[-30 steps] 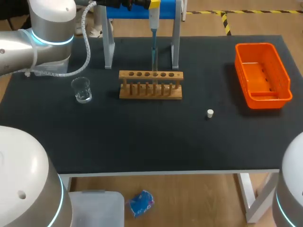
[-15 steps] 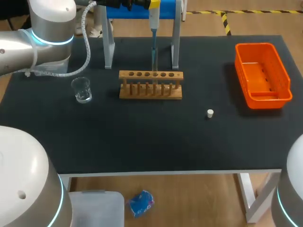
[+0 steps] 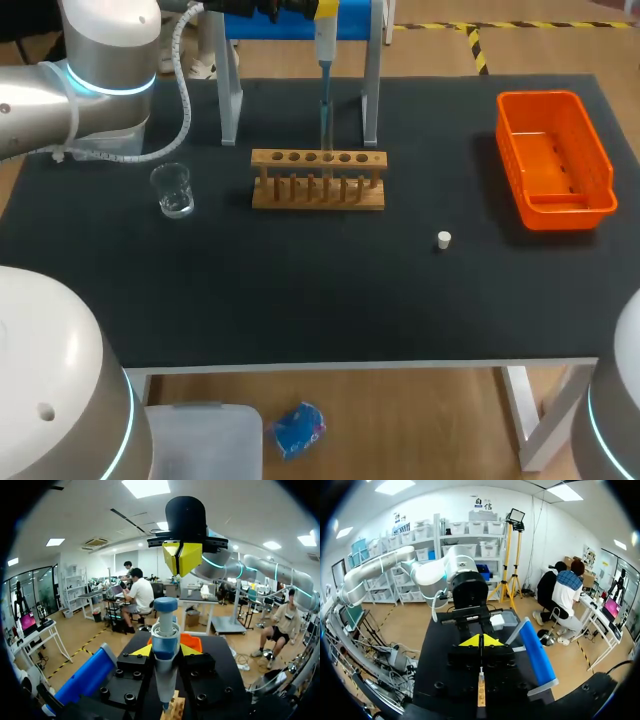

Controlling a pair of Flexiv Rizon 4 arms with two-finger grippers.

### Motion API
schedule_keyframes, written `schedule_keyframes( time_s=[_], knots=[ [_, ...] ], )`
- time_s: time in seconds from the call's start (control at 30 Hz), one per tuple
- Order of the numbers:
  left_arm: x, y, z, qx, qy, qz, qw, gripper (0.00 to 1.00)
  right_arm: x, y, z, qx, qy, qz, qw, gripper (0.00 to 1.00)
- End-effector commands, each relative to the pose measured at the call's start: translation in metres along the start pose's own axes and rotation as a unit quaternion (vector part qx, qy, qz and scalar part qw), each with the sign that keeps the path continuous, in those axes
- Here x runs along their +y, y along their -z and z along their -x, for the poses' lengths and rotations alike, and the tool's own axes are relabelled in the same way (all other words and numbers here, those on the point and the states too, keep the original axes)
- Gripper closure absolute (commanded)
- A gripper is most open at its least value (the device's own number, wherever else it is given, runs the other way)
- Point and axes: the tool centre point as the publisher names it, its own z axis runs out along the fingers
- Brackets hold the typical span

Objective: Invert the test tube, pick up the pipette, mount the tip to pipette, aspirate from beaker and dispense into the tube, eject the tip, return the pipette, and cap with the stopper.

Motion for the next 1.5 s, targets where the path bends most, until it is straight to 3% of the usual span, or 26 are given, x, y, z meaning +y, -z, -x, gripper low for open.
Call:
schedule_keyframes(
  time_s=[0.03, 1.5],
  knots=[
    [-0.001, 0.001, -0.001, -0.002, 0.0, 0.0, 1.0, 1.0, 0.004, -0.012, 0.004, 0.004, -0.002, -0.004, 1.0, 1.0],
    [-0.001, 0.001, -0.001, -0.002, 0.0, 0.0, 1.0, 1.0, 0.001, -0.024, 0.008, 0.009, -0.041, -0.004, 0.999, 1.0]
  ],
)
